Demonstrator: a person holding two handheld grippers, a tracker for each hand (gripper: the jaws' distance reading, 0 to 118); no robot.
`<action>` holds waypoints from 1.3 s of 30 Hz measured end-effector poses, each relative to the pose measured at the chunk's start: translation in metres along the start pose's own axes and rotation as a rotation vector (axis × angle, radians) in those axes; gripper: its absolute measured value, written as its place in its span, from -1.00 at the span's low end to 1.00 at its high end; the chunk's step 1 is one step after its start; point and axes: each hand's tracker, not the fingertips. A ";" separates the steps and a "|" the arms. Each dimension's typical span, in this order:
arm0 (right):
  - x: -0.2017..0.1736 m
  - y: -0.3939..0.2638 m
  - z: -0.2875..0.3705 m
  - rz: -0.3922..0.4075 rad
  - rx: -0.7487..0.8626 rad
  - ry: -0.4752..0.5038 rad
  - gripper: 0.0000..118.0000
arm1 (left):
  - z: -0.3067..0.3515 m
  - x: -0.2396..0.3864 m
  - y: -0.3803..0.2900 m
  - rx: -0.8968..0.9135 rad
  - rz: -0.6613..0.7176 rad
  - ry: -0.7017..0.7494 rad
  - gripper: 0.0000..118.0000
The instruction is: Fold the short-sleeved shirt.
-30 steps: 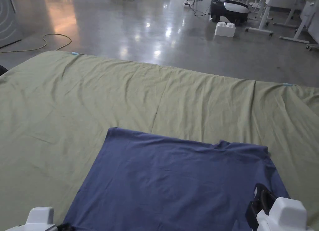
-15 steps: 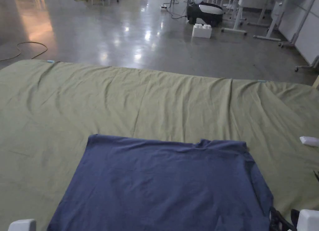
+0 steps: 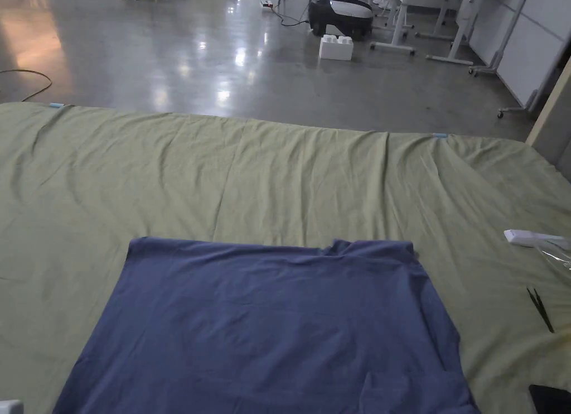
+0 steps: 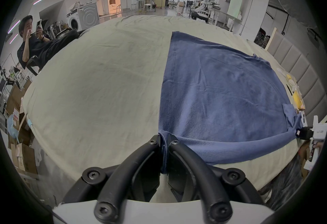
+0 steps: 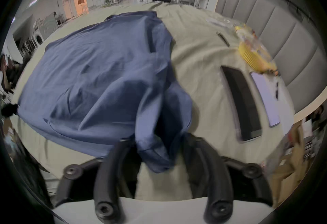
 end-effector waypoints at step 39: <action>-0.026 0.188 -0.024 0.011 0.244 -0.006 -0.86 | -0.064 0.020 0.150 0.244 0.032 -0.020 -0.89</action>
